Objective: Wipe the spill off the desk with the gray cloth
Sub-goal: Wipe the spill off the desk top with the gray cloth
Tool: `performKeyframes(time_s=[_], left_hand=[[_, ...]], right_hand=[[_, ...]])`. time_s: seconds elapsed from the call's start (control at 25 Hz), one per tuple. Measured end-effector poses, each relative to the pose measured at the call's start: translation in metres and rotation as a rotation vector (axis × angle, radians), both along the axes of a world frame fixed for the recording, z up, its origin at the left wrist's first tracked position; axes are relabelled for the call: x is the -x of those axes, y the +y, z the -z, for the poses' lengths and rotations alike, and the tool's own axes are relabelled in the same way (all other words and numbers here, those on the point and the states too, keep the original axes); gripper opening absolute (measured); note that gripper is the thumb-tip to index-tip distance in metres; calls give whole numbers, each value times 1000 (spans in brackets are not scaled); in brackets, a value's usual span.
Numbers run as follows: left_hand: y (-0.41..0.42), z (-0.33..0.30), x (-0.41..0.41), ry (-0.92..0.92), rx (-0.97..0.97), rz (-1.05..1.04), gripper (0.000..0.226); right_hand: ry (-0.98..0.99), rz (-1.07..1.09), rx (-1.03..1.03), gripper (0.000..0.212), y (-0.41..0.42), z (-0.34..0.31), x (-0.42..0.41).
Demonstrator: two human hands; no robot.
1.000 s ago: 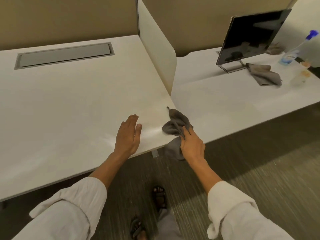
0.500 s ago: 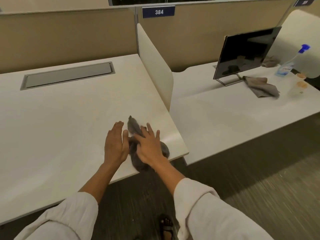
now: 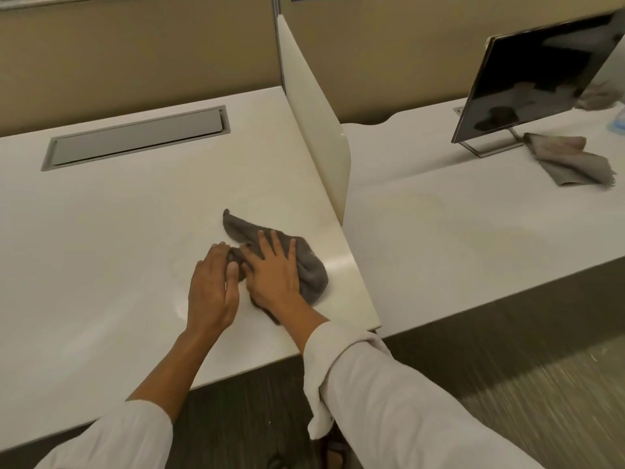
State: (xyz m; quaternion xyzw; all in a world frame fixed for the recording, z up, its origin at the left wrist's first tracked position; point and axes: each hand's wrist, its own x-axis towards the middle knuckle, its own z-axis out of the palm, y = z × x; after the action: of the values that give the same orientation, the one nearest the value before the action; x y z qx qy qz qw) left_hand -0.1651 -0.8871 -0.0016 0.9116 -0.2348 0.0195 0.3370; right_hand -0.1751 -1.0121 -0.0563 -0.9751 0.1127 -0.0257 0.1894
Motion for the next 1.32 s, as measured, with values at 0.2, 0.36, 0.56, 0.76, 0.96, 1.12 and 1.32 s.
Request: performKeyframes(time_s=[0.2,0.36,0.56,0.76,0.96,1.12,1.32], left_hand=[[-17,1,-4,30,-63,-20,57],[-15,3,8,46,-85,-9,59],[-15,6,31,94,-86,19,60],[-15,-3,37,106,-66,42,58],[-14,-12,27,45,-15,84,50],[4,-8,20,82,-66,57,58],[44,9,21,167,-238,84,64]], right_hand=[[-16,192,6,47,-57,-2,-11],[-74,222,-9,45,-85,3,18],[-150,220,-113,43,-106,5,86],[-93,127,-29,51,-67,-5,140],[-63,-5,-6,53,-8,-3,115],[-82,-173,-72,44,27,-5,93],[-168,-348,-131,38,67,1,123]])
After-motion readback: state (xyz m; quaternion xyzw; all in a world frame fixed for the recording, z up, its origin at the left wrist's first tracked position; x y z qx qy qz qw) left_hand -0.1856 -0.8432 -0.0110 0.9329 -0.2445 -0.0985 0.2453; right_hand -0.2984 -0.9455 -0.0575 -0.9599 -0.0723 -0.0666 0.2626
